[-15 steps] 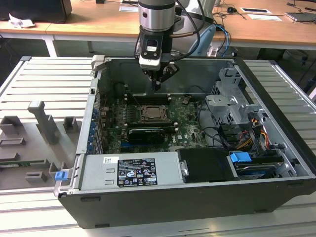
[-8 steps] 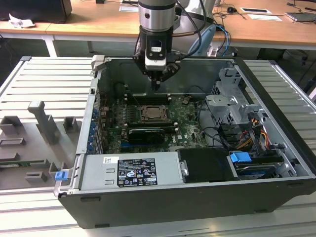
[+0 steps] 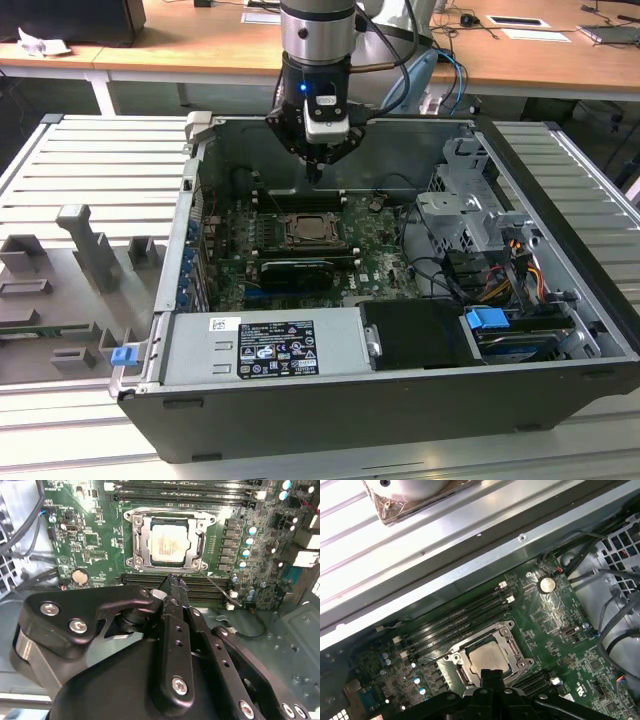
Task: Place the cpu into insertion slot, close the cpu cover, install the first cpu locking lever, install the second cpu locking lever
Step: 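Install the first cpu locking lever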
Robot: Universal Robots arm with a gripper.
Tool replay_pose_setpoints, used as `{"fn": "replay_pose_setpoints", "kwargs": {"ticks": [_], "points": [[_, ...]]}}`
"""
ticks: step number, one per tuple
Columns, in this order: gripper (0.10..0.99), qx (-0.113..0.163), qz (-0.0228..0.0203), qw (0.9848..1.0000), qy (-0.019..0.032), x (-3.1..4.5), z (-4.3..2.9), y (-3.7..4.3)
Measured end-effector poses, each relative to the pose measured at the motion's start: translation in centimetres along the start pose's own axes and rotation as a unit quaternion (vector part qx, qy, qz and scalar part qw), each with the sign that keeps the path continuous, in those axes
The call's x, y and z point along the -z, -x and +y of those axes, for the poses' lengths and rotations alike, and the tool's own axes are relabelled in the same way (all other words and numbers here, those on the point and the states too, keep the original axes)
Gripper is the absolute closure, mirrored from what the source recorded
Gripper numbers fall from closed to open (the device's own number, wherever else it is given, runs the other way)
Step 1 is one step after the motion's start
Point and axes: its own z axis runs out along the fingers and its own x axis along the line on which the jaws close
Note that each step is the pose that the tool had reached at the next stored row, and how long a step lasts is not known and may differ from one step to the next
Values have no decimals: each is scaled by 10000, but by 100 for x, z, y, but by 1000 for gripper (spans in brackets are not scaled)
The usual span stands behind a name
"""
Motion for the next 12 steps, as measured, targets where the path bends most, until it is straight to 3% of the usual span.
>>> {"fn": "replay_pose_setpoints", "kwargs": {"ticks": [7, 12], "points": [[980, 281, 19, 9996, 5, -1, 0, -1], [980, 595, 40, 9982, 11, -2, -3, -5]]}}
